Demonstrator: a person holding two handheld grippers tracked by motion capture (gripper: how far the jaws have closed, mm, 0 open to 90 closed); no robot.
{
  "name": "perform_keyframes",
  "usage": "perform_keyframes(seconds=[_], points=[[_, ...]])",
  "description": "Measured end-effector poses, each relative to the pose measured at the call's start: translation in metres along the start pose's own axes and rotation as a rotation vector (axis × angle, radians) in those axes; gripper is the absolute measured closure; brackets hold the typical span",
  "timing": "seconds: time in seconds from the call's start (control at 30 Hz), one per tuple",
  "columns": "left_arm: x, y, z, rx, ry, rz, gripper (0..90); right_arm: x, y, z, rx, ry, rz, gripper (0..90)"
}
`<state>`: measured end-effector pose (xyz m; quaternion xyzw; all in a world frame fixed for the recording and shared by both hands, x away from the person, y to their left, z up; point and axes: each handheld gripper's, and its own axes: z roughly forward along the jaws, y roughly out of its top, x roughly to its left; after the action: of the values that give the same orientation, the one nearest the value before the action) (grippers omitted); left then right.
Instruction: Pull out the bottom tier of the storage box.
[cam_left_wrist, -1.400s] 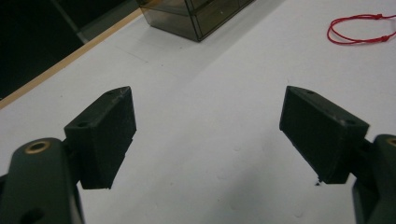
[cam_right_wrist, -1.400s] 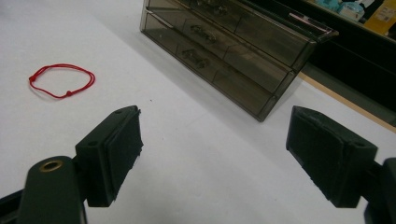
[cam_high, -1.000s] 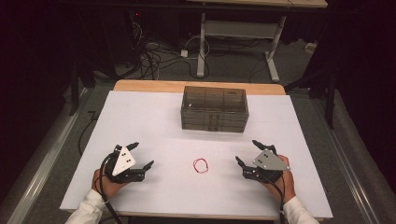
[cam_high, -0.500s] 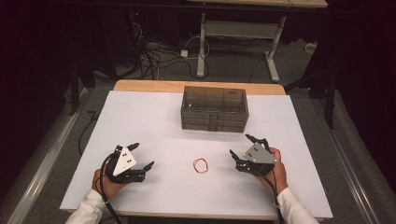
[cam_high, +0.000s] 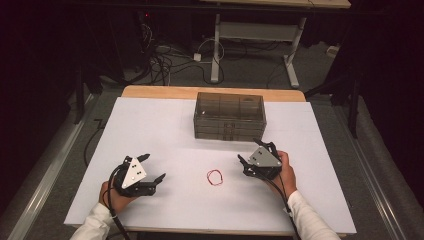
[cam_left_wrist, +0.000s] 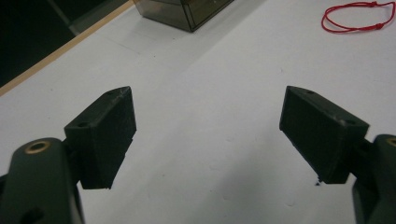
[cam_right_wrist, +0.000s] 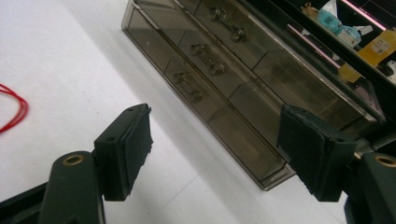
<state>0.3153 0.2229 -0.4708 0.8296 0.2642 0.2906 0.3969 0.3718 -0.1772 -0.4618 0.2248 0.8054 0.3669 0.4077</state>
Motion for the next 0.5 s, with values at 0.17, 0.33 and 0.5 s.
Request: perform_keyframes(seconds=[0.17,0.33,0.5], points=[[0.000,0.000,0.001,0.004,-0.001,0.001,17.9,0.003,0.001,0.013,0.023,-0.001,-0.032,30.1],[0.000,0.000,0.001,0.005,-0.002,0.006,18.3,0.003,0.006,0.025,0.045,-0.029,-0.065,32.6],[0.000,0.000,0.000,0.002,-0.003,0.005,18.3,0.013,0.009,0.043,0.094,-0.031,-0.149,34.6]])
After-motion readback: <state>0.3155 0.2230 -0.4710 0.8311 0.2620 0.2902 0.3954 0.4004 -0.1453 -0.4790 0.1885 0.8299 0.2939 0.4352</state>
